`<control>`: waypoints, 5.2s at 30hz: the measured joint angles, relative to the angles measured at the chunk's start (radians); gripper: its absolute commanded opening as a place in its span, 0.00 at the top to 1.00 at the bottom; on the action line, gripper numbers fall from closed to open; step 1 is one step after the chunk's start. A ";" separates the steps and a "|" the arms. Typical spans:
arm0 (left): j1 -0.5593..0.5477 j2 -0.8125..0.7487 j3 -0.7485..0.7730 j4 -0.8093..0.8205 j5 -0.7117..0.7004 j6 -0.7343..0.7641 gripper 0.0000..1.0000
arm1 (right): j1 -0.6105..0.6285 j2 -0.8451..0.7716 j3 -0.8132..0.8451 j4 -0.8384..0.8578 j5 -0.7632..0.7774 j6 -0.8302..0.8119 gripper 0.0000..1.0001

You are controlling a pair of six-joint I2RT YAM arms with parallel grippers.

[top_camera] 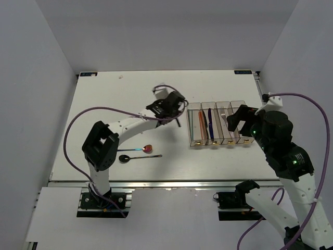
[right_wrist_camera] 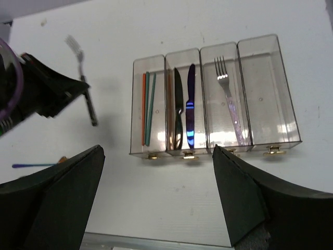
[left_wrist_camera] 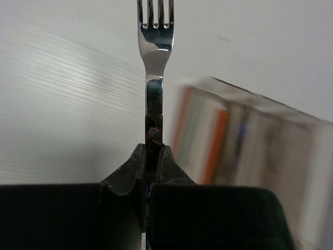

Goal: Sort the eating utensils into containers

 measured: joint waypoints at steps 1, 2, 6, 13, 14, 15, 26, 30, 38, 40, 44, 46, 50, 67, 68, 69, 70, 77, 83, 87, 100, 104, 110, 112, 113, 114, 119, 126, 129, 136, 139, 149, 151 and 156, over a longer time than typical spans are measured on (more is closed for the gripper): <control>-0.047 0.000 0.032 0.031 0.013 0.007 1.00 | 0.000 0.000 0.021 -0.001 0.010 0.002 0.11; -0.091 0.002 0.065 0.064 0.032 0.013 1.00 | 0.000 -0.002 0.040 0.000 0.019 0.005 0.11; -0.187 0.048 0.190 0.161 0.103 0.020 1.00 | 0.000 -0.038 0.064 -0.008 0.058 0.017 0.11; -0.231 0.312 0.407 0.314 0.245 0.011 1.00 | 0.000 -0.051 0.098 -0.068 0.101 0.021 0.11; -0.232 0.354 0.433 0.327 0.267 0.011 1.00 | 0.000 -0.051 0.099 -0.072 0.103 0.021 0.11; -0.235 0.401 0.468 0.330 0.288 0.009 1.00 | 0.000 -0.052 0.100 -0.079 0.106 0.020 0.11; -0.251 0.540 0.552 0.375 0.370 -0.020 1.00 | 0.000 -0.063 0.100 -0.112 0.130 0.012 0.11; -0.259 0.540 0.571 0.401 0.382 -0.046 1.00 | 0.000 -0.070 0.084 -0.110 0.130 0.012 0.11; -0.267 0.565 0.612 0.416 0.370 -0.088 0.81 | 0.000 -0.076 0.069 -0.111 0.129 0.009 0.11; -0.267 0.579 0.624 0.415 0.364 -0.090 0.64 | 0.000 -0.080 0.069 -0.111 0.129 0.008 0.11; -0.267 0.602 0.627 0.414 0.363 -0.094 0.30 | 0.000 -0.084 0.069 -0.111 0.129 0.005 0.11; -0.267 0.604 0.624 0.415 0.364 -0.096 0.19 | 0.000 -0.084 0.069 -0.111 0.126 0.003 0.11; -0.267 0.601 0.623 0.422 0.362 -0.087 0.18 | 0.000 -0.083 0.066 -0.103 0.111 -0.002 0.11; -0.138 -0.098 0.277 -0.176 -0.192 0.055 0.02 | 0.000 0.099 -0.003 0.050 -0.133 -0.039 0.11; -0.088 -0.171 0.201 -0.230 -0.216 0.041 0.02 | 0.000 0.112 -0.031 0.064 -0.159 -0.041 0.12; -0.046 -0.232 0.134 -0.277 -0.239 0.029 0.02 | 0.000 0.129 -0.052 0.068 -0.190 -0.045 0.11; 0.006 -0.290 0.065 -0.325 -0.265 0.023 0.02 | 0.002 0.150 -0.067 0.075 -0.233 -0.053 0.11; 0.130 -0.634 -0.132 -0.674 -0.417 -0.059 0.02 | 0.402 0.530 -0.037 0.180 -0.321 -0.147 0.12; 0.167 -1.054 -0.162 -0.708 -0.557 0.003 0.02 | 0.734 0.958 0.188 0.260 -0.346 -0.391 0.36; 0.168 -1.292 -0.269 -0.614 -0.582 0.141 0.02 | 0.824 1.168 0.322 0.294 -0.362 -0.563 0.42; 0.168 -1.411 -0.550 -0.481 -0.604 0.307 0.02 | 0.804 1.403 0.475 0.271 -0.396 -0.799 0.42; 0.168 -1.434 -0.550 -0.446 -0.603 0.326 0.02 | 0.792 1.403 0.493 0.271 -0.449 -0.827 0.43; 0.168 -1.435 -0.551 -0.423 -0.588 0.345 0.02 | 0.772 1.431 0.505 0.277 -0.491 -0.849 0.44; 0.168 -1.435 -0.551 -0.420 -0.583 0.350 0.02 | 0.765 1.450 0.505 0.285 -0.492 -0.855 0.44; 0.168 -1.435 -0.551 -0.418 -0.581 0.353 0.02 | 0.762 1.457 0.505 0.290 -0.492 -0.858 0.44; 0.168 -1.435 -0.552 -0.415 -0.578 0.356 0.02 | 0.757 1.466 0.504 0.295 -0.492 -0.861 0.45; 0.168 -1.435 -0.555 -0.400 -0.562 0.369 0.02 | 0.741 1.481 0.503 0.317 -0.511 -0.877 0.72; 0.168 -1.435 -0.558 -0.392 -0.552 0.380 0.02 | 0.742 1.485 0.491 0.370 -0.530 -0.874 0.90; 0.168 -1.435 -0.562 -0.385 -0.549 0.385 0.02 | 0.748 1.487 0.491 0.373 -0.552 -0.871 1.00; 0.168 -1.436 -0.566 -0.378 -0.547 0.389 0.02 | 0.755 1.468 0.456 0.380 -0.655 -0.836 1.00; 0.168 -1.436 -0.566 -0.378 -0.547 0.389 0.02 | 0.747 1.390 0.378 0.420 -0.687 -0.765 1.00; 0.168 -1.440 -0.566 -0.378 -0.547 0.389 0.02 | 0.465 1.006 0.268 0.623 -0.592 -0.388 1.00; 0.168 -1.442 -0.566 -0.378 -0.544 0.390 0.02 | 0.322 0.934 0.233 0.613 -0.529 -0.349 1.00; 0.168 -1.445 -0.570 -0.367 -0.525 0.403 0.02 | -0.006 0.816 0.153 0.497 -0.328 -0.400 1.00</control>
